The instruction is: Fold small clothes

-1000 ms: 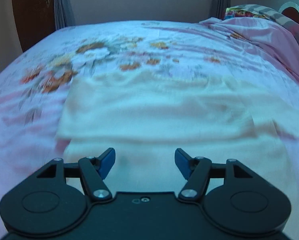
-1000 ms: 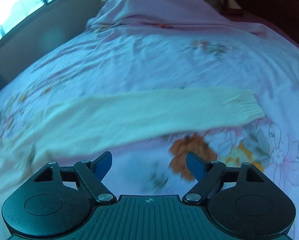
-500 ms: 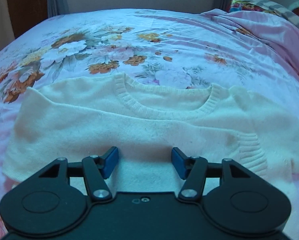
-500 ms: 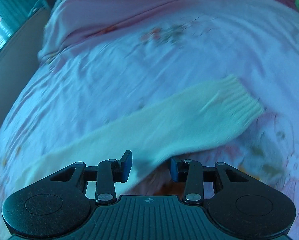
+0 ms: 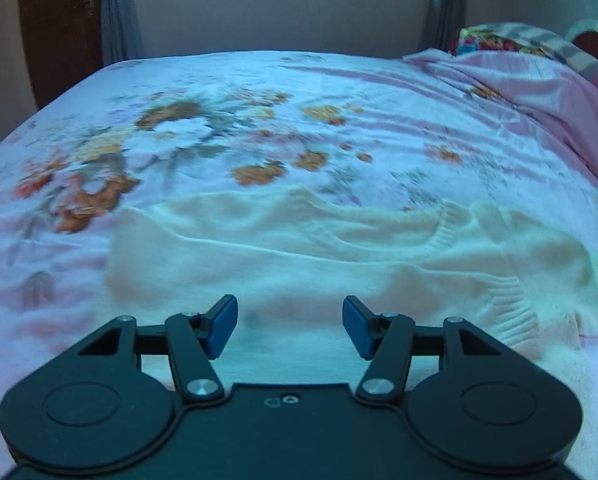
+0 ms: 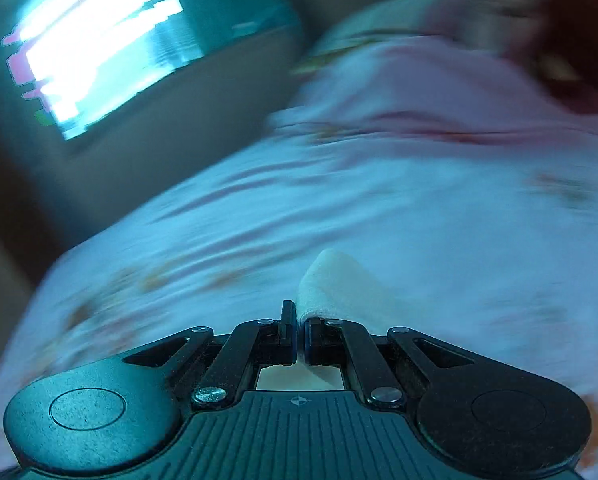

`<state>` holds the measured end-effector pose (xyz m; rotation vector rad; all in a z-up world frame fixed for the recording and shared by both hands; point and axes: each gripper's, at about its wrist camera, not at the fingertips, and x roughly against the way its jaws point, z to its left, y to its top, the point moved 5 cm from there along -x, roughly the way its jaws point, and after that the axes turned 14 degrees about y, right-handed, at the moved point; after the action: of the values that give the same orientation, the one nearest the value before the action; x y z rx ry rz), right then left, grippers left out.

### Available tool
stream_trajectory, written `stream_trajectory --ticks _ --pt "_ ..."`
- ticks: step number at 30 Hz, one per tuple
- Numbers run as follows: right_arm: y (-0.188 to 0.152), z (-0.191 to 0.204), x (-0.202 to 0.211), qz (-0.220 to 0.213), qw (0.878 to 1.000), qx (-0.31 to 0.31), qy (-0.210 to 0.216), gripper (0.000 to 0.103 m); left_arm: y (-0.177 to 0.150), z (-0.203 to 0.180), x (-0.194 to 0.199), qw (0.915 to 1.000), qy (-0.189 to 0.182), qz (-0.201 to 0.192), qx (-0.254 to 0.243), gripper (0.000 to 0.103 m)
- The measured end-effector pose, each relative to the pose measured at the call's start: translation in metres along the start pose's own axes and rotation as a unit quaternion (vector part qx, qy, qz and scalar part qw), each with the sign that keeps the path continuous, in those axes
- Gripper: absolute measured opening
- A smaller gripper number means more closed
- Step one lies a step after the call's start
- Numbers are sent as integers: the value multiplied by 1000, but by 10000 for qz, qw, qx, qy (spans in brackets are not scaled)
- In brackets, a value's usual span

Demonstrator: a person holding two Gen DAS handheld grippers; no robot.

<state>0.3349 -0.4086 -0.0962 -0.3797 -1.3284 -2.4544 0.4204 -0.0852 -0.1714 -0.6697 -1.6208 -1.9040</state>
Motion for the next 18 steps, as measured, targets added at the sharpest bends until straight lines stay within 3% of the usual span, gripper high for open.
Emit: stream_trajectory --ticks 4,8,10,11,12,13,15,18 --pt "-54 87 -64 648 9947 316 736 3 1 31 0 9997 117 73 211 56" --pt "-117 110 -108 1808 9785 228 964 4 -4 49 -2 9993 86 194 294 59" --pt "-126 106 -109 1970 9745 -29 1072 20 -6 53 -4 9983 -122 329 464 66" --pt "-121 103 -103 1865 9752 -165 1178 53 -6 54 -4 9970 -274 394 602 72" --pt "-114 102 -96 1706 9773 -197 1238 94 -5 53 -3 9954 -456 436 725 75" --pt "-104 102 -86 1486 9806 -146 1268 102 -3 51 -2 9935 -627 457 829 79" --pt "-81 104 -64 1048 9848 115 1382 103 -1 41 1 9885 -1000 554 993 81" --pt "-61 97 -44 695 9898 550 1115 103 0 18 0 9780 -1506 838 1174 81"
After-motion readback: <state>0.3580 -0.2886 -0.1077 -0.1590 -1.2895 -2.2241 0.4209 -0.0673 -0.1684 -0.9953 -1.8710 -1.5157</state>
